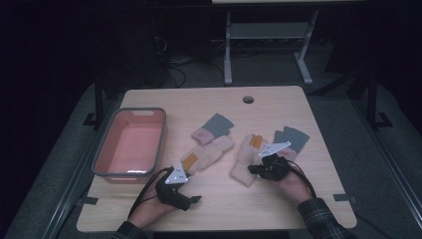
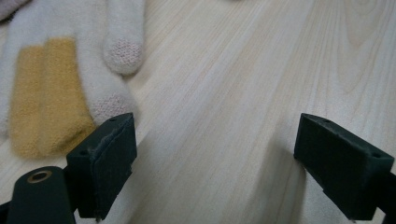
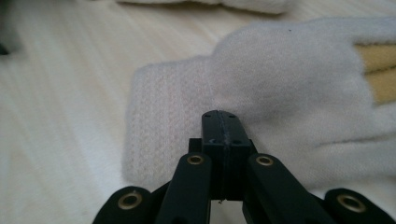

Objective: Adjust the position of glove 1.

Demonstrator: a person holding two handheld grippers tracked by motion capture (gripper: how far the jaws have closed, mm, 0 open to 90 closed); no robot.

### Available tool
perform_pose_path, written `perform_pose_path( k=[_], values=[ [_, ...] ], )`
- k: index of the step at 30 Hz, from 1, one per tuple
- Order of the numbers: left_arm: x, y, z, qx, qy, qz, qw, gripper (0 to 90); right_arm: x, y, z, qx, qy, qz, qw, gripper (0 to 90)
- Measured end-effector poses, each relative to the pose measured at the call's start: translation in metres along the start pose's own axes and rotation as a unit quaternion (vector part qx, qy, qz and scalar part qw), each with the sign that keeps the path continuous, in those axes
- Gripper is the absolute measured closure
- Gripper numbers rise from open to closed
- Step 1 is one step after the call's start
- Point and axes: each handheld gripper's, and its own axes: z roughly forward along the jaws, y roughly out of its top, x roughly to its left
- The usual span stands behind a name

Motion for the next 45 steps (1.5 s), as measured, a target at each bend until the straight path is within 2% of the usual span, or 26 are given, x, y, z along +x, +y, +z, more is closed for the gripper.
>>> perform_pose_path(
  k=[4,10,17,30,33,35,40,45],
  values=[
    [0.000,0.000,0.000,0.000,0.000,0.000,1.0000,12.4,0.010,-0.003,-0.003,0.007,0.006,-0.012,0.9999,90.0],
    [0.000,0.000,0.000,0.001,0.000,0.001,1.0000,12.4,0.024,-0.010,-0.006,0.004,0.019,-0.007,0.9998,90.0],
    [0.000,0.000,0.000,0.001,0.000,0.000,1.0000,12.4,0.042,-0.013,-0.007,0.007,0.039,-0.027,0.9988,89.9],
    [0.000,0.000,0.000,-0.001,0.000,-0.001,1.0000,12.4,0.062,-0.012,-0.005,0.015,0.066,-0.058,0.9960,89.8],
    [0.000,0.000,0.000,-0.001,0.000,-0.002,1.0000,12.4,0.059,-0.011,-0.008,0.007,0.061,-0.058,0.9964,82.4],
    [-0.001,0.001,0.000,0.003,0.000,-0.001,1.0000,12.4,0.056,-0.011,-0.013,-0.006,0.056,-0.048,0.9973,75.8],
    [-0.001,0.001,0.000,0.006,-0.002,0.000,1.0000,12.3,0.042,-0.016,-0.024,-0.023,0.011,-0.025,0.9994,53.4],
    [-0.001,0.002,-0.001,0.010,-0.002,0.004,0.9999,12.4,0.025,-0.027,-0.033,-0.022,-0.027,-0.005,0.9994,39.8]
  ],
)
